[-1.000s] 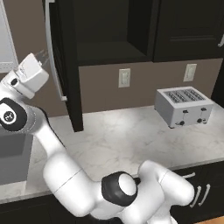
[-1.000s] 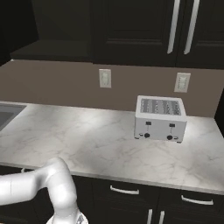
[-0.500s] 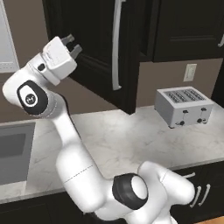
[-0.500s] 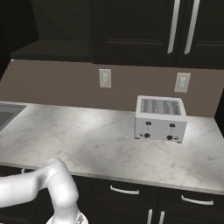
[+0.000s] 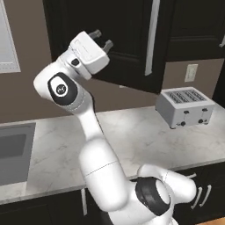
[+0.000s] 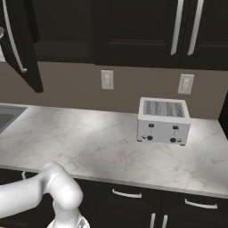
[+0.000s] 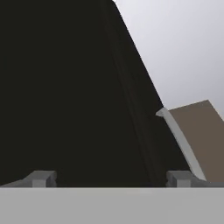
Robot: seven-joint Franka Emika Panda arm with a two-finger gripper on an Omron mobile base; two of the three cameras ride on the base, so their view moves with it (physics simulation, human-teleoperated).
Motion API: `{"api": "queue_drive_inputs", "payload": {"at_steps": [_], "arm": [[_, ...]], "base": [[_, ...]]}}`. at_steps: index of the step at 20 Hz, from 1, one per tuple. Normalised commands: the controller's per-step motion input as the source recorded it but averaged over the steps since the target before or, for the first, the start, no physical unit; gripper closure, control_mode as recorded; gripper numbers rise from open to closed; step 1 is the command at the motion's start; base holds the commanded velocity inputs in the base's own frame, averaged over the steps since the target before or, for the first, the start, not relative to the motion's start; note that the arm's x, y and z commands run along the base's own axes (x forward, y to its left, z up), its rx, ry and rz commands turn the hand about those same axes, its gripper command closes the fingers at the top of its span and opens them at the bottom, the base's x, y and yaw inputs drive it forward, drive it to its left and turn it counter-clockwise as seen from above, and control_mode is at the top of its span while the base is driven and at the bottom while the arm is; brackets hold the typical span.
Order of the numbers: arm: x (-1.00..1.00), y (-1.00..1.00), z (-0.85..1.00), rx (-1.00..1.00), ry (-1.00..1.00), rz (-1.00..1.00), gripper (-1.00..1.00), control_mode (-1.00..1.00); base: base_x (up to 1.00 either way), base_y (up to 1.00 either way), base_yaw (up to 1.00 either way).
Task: Open the cabinet and move the ladle to the pot. Then close the cabinet.
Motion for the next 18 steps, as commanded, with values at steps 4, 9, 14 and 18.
{"api": "queue_drive_inputs", "payload": {"at_steps": [4,9,14,18], "arm": [[0.44,-0.84,0.2,0.04,0.02,0.16,-1.0,-1.0],[0.54,-0.74,0.3,0.05,0.07,0.22,-1.0,-1.0],[0.58,-0.79,0.26,0.09,0.18,0.37,-1.0,-1.0],[0.49,-0.76,0.16,0.06,0.22,0.44,-1.0,-1.0]], "base": [[0.0,0.0,0.0],[0.0,0.0,0.0],[0.0,0.0,0.0],[0.0,0.0,0.0]]}}
